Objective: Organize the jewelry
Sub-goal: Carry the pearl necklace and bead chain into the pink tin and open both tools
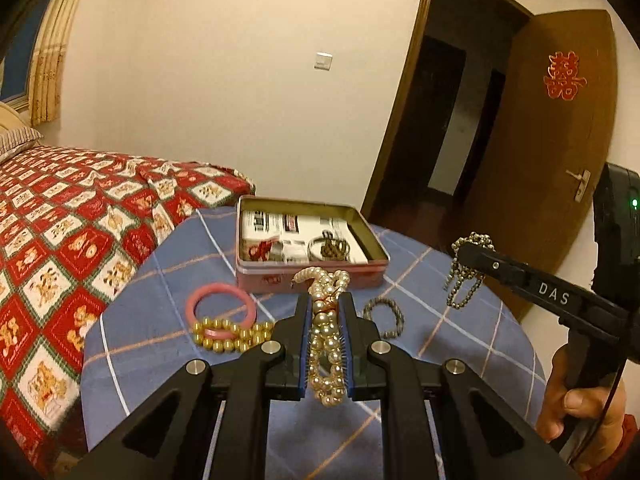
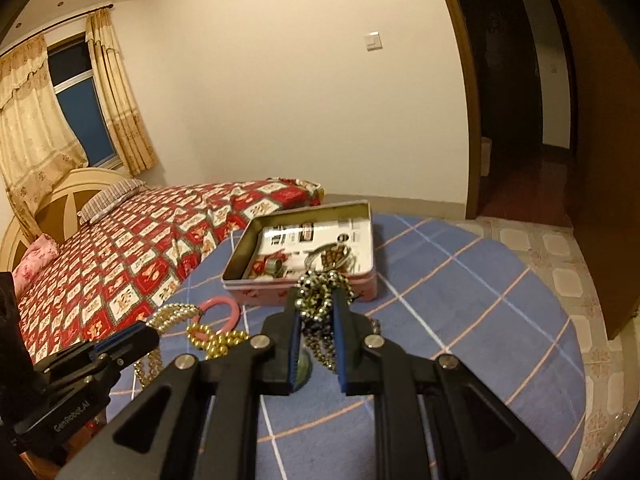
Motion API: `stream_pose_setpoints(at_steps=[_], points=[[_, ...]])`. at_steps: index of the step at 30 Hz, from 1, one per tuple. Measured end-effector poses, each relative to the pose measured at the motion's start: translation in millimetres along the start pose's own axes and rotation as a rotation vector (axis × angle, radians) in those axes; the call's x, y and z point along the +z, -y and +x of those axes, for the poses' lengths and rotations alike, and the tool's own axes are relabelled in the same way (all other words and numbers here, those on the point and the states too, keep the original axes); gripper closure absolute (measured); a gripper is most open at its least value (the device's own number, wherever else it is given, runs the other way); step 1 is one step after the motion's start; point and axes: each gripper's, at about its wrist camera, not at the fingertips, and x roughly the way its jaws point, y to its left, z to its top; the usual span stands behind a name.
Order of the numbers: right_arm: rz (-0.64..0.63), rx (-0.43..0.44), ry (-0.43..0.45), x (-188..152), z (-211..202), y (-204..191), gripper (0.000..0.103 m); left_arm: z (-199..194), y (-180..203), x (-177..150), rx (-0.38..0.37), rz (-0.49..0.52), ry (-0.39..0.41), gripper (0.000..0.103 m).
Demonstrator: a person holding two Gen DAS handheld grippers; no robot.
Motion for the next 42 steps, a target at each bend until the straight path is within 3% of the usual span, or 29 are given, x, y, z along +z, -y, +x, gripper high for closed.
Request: stream_pose_setpoints(at_steps=[9, 17, 35, 42], points=[[-0.028, -0.01, 0.027, 28, 25, -3, 0.085, 19, 3, 38, 0.017, 0.031, 0.095, 0.091], [-0.043, -0.019, 0.036, 49, 50, -5, 0.085, 50, 3, 62, 0.041, 0.053, 0.131, 0.091], [-0.043, -0.061, -0.002, 67, 122, 4, 0.085, 130, -9, 88, 0.068, 0.009, 0.089, 0.091], [-0.042, -0.074, -0.072, 62, 157, 9, 0.085, 162, -15, 86, 0.096, -0.004, 0.043, 0.091]])
